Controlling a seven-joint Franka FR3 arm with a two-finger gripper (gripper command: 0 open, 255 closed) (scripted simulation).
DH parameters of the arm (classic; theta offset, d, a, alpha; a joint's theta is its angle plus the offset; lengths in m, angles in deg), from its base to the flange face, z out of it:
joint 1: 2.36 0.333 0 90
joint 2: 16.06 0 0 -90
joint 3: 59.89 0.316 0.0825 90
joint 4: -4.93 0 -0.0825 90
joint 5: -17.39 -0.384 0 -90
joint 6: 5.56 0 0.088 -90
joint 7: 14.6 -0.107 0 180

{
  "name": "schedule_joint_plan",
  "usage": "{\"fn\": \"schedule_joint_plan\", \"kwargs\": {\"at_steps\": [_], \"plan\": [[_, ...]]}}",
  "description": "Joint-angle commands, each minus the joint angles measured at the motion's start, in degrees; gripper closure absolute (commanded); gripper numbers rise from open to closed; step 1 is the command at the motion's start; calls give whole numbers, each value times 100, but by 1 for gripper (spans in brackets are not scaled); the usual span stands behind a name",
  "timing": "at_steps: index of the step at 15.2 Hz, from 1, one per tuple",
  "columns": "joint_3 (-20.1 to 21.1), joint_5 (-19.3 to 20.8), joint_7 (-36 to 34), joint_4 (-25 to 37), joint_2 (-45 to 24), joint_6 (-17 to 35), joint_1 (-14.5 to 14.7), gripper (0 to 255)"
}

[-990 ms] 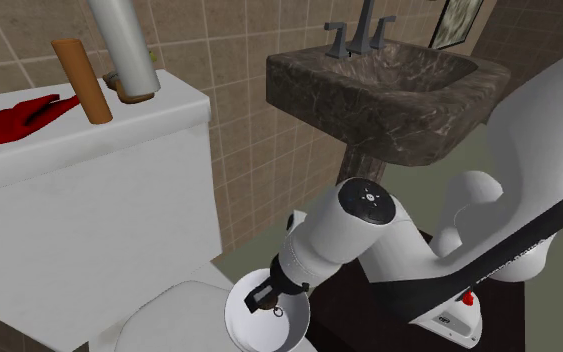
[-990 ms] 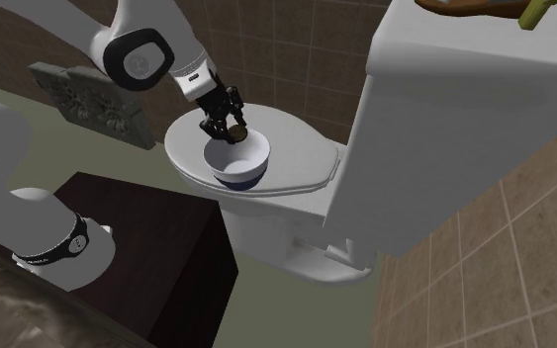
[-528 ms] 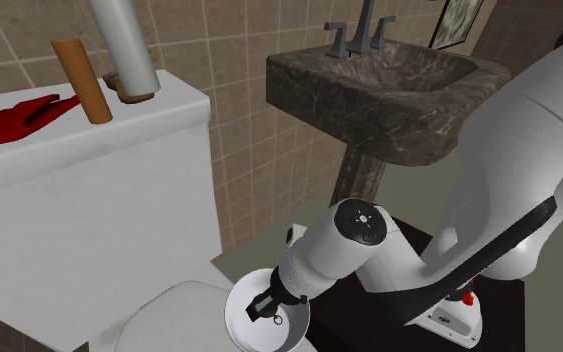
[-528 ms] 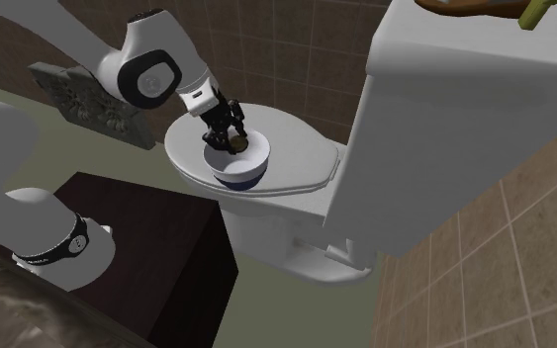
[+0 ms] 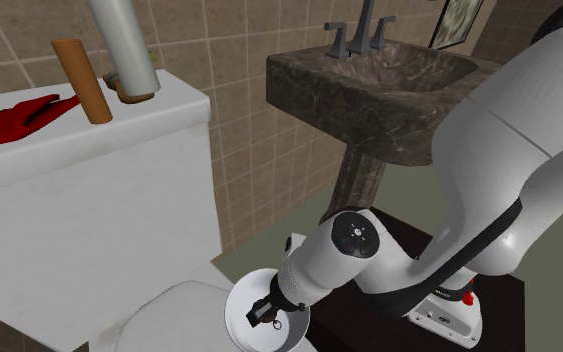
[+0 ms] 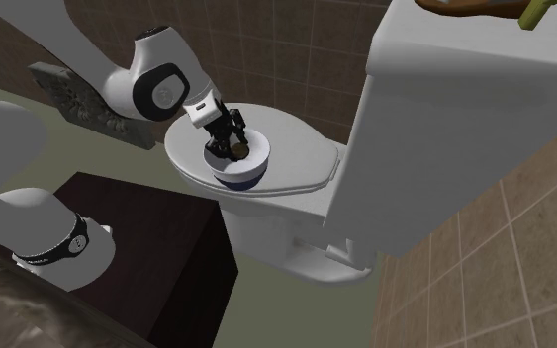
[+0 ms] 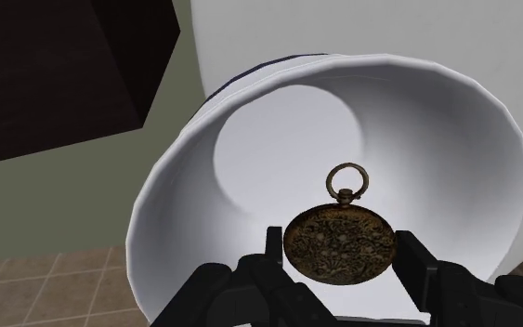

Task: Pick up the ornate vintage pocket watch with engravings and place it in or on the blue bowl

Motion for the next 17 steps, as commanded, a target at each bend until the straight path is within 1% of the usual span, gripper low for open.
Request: {"fn": "schedule_joint_plan", "kwargs": {"at_steps": [1,4,5,10,11,12,13,14,17], "plan": [[30,34,-26,4,-10,7,-36,255],[30,34,-26,5,-10,7,-37,255],[30,34,-26,5,-10,7,-37,0],[30,34,-26,5,-10,7,-36,0],[-657,-785,585,-106,276,-179,858,0],[-1172,-1288,953,-177,551,-407,1516,0],[-1546,-1632,1203,-228,826,-652,1997,0],[-1747,-1863,1367,-257,1047,-854,2272,0],[-1749,-1860,1365,-257,1047,-854,2274,0]]}}
